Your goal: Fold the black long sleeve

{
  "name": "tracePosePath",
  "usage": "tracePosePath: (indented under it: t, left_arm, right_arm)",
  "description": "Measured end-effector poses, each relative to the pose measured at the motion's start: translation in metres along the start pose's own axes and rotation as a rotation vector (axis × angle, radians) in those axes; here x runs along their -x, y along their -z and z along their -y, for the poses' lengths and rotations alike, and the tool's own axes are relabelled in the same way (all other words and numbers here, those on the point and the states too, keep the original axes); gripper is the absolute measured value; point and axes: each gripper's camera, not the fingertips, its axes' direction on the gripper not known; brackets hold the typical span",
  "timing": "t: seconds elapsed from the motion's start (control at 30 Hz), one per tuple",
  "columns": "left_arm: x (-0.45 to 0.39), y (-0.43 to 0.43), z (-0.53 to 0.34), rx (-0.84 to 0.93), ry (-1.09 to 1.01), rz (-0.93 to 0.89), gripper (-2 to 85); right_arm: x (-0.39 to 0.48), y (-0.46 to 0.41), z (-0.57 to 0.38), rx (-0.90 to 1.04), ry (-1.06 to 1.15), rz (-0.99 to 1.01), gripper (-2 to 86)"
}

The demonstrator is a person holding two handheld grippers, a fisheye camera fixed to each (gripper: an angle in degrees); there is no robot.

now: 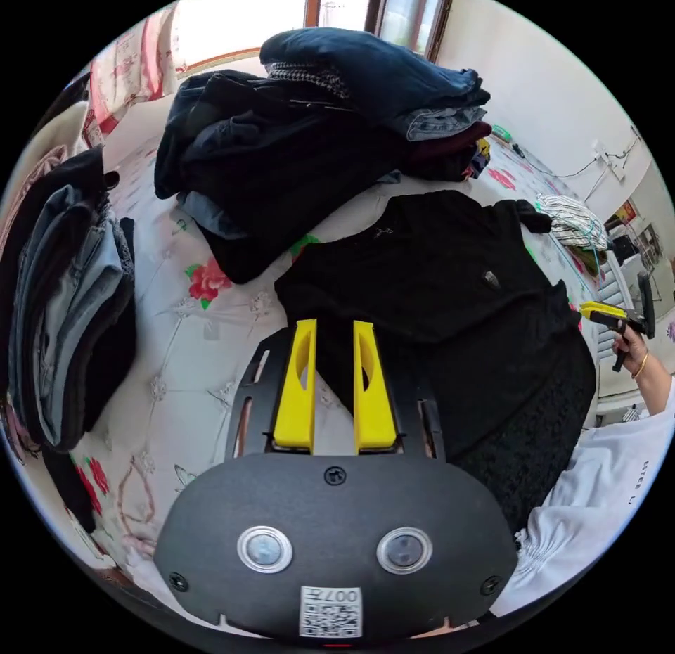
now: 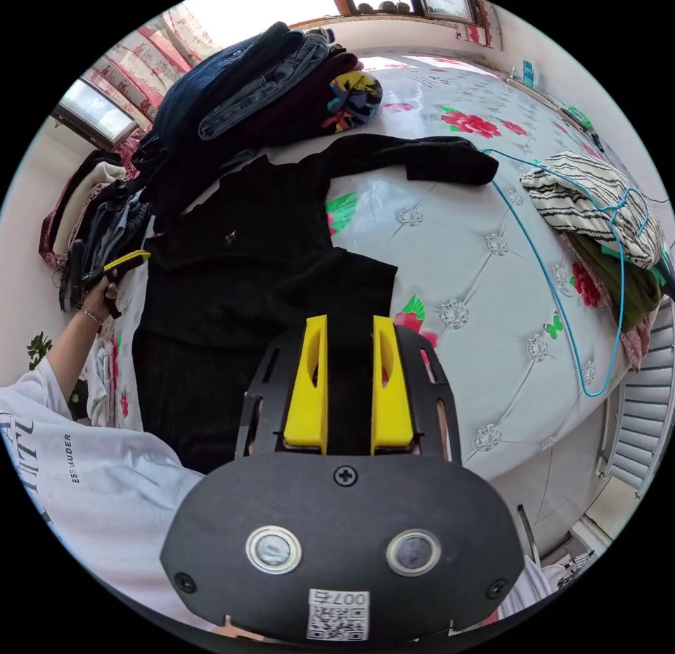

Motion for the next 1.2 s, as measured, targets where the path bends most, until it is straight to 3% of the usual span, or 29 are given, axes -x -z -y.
tracePosePath:
  t: [0.1, 0.17, 0.37, 0.53, 0.73, 0.87, 0.97, 1.13, 1.2]
  left_arm:
    - [0.017, -0.041, 0.029, 0.163, 0.096, 0.112, 2.8]
    - [0.030, -0.041, 0.036, 0.099, 0.162, 0.093, 0.5]
    - [0.029, -0.045, 0.045, 0.152, 0.161, 0.152, -0.2]
    - [0.026, 0.014, -0.027, 0.017, 0.260, 0.116, 6.3]
    - [-0.012, 0.036, -0.130, 0.039, 0.325, 0.046, 8.2]
    - [-0.021, 0.016, -0.140, 0.155, 0.310, 0.097, 7.9]
    - [-0.012, 0.015, -0.137, 0.144, 0.297, 0.086, 7.1]
    - [0.000, 0.020, -0.136, 0.145, 0.338, 0.088, 6.6]
    - [0.006, 0.025, -0.140, 0.162, 0.392, 0.080, 5.7]
  right_arm:
    - [-0.004, -0.011, 0.005, 0.043, 0.000, 0.006, 4.6]
    - [-0.006, -0.016, 0.010, 0.050, 0.003, -0.002, 3.6]
    - [-0.020, -0.022, 0.023, 0.051, -0.006, -0.008, 1.6]
    - [-0.026, -0.010, 0.024, 0.017, 0.024, 0.053, 3.5]
    - [-0.025, -0.030, 0.025, 0.033, 0.047, -0.025, 1.4]
    - [-0.022, -0.014, 0.031, 0.023, 0.105, -0.043, 0.3]
    - [-0.021, 0.003, 0.027, 0.009, 0.177, -0.047, 0.3]
    - [-0.041, -0.033, 0.015, 0.217, 0.131, 0.061, 1.4]
    - [-0.053, -0.026, 0.020, 0.122, 0.090, 0.057, 1.7]
